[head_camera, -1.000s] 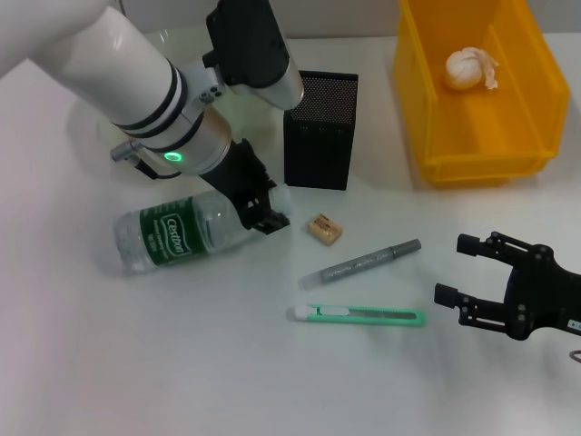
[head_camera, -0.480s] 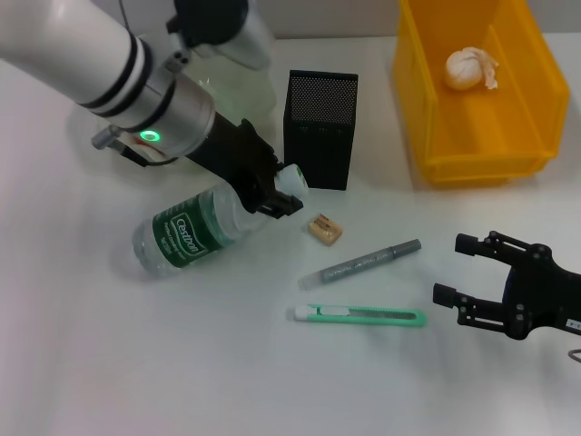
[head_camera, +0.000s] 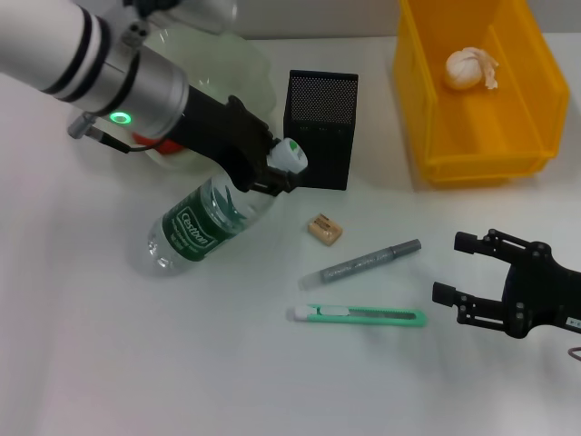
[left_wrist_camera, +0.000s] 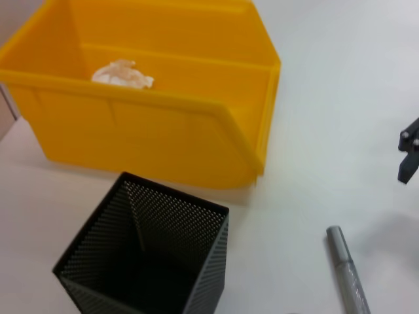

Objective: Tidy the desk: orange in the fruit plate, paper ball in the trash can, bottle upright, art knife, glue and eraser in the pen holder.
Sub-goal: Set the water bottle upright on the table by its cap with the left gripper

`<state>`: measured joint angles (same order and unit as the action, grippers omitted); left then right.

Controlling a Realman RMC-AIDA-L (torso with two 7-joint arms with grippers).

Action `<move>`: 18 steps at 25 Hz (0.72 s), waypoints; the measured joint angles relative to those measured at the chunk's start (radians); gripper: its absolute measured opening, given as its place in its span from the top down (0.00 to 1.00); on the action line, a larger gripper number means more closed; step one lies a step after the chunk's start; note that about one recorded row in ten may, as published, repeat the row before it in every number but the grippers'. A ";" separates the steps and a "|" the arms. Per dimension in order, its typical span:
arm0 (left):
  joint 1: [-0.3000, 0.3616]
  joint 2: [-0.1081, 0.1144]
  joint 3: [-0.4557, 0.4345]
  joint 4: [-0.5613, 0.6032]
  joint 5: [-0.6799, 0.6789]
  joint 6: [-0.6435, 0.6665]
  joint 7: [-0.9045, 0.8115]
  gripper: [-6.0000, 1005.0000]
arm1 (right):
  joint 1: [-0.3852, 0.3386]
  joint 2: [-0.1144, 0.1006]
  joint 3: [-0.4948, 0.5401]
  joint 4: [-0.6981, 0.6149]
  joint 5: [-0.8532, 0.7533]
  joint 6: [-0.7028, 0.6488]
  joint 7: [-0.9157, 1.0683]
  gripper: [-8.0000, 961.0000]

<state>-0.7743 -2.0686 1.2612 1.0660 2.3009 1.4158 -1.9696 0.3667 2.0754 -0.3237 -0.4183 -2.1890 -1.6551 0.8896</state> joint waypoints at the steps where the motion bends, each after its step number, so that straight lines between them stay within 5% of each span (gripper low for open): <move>1: 0.003 0.000 -0.014 0.001 -0.006 0.004 0.007 0.56 | 0.000 0.000 0.000 0.000 0.000 0.000 0.000 0.17; 18: 0.075 0.004 -0.149 0.035 -0.120 0.065 0.083 0.56 | 0.001 0.000 0.000 -0.001 0.000 -0.004 0.000 0.18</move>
<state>-0.6990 -2.0645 1.1126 1.1005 2.1811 1.4808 -1.8866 0.3681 2.0754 -0.3237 -0.4188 -2.1890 -1.6593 0.8897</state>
